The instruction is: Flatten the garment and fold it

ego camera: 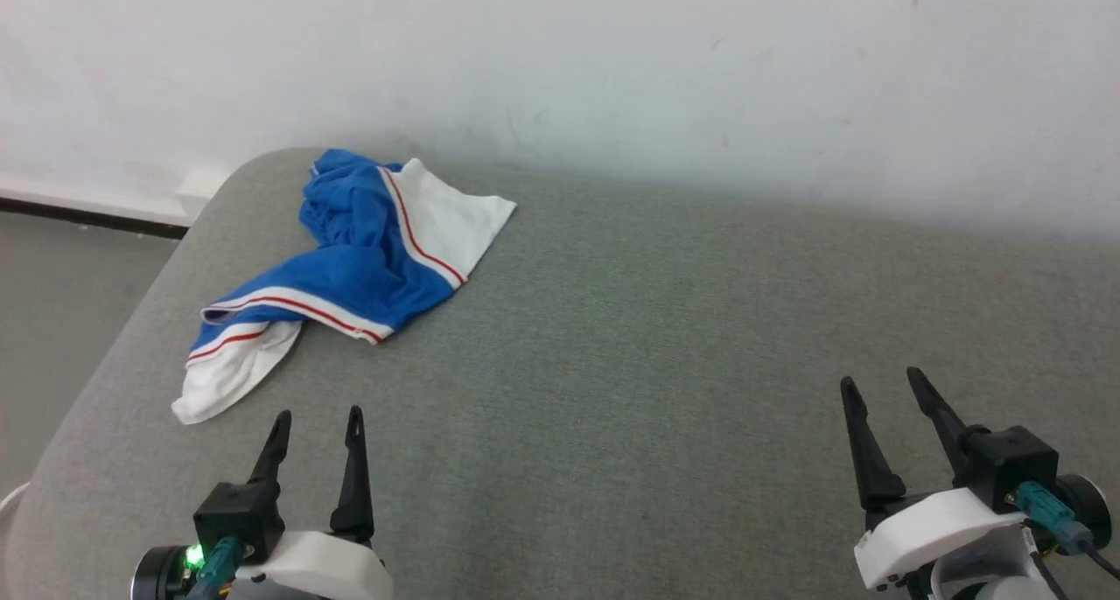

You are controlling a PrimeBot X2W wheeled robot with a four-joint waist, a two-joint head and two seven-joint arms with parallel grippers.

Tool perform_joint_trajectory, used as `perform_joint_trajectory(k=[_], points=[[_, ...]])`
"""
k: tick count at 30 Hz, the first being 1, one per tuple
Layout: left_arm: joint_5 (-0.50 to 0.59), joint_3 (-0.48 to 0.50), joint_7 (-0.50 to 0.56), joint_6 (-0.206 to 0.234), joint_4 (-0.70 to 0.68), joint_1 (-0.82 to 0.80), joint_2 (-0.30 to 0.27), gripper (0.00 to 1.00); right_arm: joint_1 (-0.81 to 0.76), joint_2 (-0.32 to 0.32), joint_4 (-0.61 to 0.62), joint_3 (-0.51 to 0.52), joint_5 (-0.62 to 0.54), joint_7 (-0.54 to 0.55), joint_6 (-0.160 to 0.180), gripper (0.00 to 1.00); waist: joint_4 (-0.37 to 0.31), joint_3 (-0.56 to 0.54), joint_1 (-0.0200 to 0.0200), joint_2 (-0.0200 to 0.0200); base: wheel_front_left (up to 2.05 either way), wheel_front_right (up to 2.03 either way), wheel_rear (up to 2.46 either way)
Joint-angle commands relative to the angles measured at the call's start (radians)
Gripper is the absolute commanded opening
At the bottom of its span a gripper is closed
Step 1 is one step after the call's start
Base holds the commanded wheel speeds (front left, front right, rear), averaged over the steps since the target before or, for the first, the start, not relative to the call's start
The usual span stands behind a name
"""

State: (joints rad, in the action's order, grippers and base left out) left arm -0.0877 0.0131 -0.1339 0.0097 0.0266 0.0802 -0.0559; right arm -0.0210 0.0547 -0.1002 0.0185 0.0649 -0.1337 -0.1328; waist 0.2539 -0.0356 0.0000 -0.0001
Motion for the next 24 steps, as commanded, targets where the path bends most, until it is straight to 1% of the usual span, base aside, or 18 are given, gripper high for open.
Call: perform_joint_trajectory(k=[1, 11, 24], points=[[-0.01, 0.006, -0.011, 0.003, 0.005, 0.011, 0.003, 1.0, 0.004, -0.002, -0.007, -0.007, 0.008, -0.011, 0.001, 1.0, 0.035, 0.002, 0.0, 0.0001, 0.0, 0.0, 0.0], [-0.026, -0.001, -0.031, 0.01, 0.01, 0.02, 0.004, 1.0, 0.02, -0.003, -0.038, -0.046, 0.013, -0.032, 0.001, 1.0, 0.116, 0.005, 0.0, 0.0001, 0.0, 0.0, 0.0], [-0.046, 0.0, -0.057, 0.011, 0.022, 0.034, 0.004, 1.0, 0.031, -0.003, -0.077, -0.07, 0.018, -0.057, 0.002, 1.0, 0.212, 0.004, 0.0, 0.0001, 0.0, 0.0, 0.0]])
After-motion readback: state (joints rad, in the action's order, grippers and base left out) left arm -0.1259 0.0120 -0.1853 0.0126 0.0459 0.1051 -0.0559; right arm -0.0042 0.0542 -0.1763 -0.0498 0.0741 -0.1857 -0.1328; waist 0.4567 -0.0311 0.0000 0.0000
